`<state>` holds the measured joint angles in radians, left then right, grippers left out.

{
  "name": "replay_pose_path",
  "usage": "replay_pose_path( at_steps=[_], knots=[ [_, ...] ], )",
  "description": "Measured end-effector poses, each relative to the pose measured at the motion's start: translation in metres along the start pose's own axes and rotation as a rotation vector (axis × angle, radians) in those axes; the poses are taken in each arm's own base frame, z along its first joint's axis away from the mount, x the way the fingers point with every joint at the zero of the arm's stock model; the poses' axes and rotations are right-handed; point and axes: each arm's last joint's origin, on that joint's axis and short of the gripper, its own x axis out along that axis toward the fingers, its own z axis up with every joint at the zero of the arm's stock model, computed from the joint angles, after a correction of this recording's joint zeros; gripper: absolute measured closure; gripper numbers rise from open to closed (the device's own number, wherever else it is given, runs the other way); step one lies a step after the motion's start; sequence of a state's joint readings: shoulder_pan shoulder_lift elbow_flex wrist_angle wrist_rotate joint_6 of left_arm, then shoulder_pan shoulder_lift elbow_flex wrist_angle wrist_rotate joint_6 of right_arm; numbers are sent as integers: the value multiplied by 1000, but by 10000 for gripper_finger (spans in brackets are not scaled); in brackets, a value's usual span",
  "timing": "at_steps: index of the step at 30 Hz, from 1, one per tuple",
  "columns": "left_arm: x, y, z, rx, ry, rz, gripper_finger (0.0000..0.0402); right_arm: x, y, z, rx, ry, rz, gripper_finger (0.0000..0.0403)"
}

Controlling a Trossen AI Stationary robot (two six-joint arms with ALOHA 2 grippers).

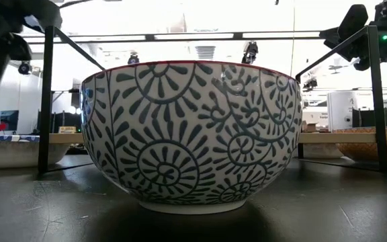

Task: Place and stack bowls onto a shelf
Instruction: Stack the middle left white patterned bowl on top of the other white patterned bowl on the shelf

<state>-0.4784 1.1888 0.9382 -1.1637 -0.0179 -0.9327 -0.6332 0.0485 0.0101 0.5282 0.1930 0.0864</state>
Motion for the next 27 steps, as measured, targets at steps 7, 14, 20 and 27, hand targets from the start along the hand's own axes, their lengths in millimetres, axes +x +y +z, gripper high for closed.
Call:
replay_pose_path(
  at_steps=[7, 14, 20, 27],
  knots=[
    [15, -18, -5, 38, 17, 39, 262, 0, 0, 0, 0, 0, 0, 227],
    [31, -33, -5, 81, 29, 62, 242, 0, 0, 0, 0, 1, 0, 227],
    [39, -37, -15, 145, 9, 112, 191, 0, 0, 0, 0, 1, 0, 227],
    [63, -32, -27, 180, 2, 114, 169, 0, 0, 0, 0, 1, 0, 227]
  ],
)
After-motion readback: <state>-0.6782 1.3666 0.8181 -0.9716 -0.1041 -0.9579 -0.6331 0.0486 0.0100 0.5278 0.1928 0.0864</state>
